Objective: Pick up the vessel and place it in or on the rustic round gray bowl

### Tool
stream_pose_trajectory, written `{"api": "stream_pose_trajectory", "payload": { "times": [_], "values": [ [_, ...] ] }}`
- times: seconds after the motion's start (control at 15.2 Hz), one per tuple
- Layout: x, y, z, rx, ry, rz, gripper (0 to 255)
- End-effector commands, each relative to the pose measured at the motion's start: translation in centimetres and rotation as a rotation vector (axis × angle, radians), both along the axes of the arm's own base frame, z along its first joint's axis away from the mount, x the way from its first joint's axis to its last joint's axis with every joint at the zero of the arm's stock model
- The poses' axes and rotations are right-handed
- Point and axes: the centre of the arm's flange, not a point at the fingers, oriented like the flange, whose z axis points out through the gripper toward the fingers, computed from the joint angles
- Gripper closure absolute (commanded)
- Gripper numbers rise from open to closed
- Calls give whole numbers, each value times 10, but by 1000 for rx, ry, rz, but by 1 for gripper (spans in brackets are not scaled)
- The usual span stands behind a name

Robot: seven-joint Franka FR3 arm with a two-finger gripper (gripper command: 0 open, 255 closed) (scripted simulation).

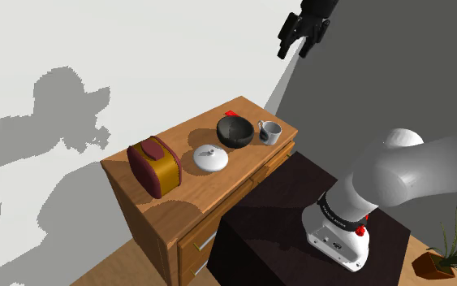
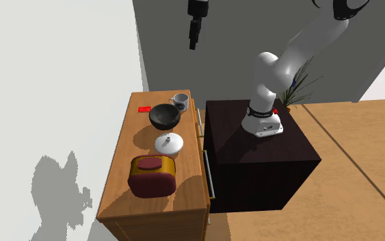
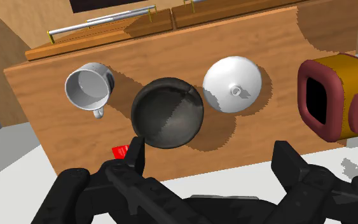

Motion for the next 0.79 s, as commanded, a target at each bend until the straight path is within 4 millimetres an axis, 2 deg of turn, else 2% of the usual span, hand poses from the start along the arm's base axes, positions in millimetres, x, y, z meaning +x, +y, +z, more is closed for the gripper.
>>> {"api": "stream_pose_trajectory", "payload": {
  "times": [0.0, 0.73],
  "values": [
    [0, 0, 0, 0, 0, 0, 0],
    [59, 40, -129, 3, 45, -20, 0]
  ]
}}
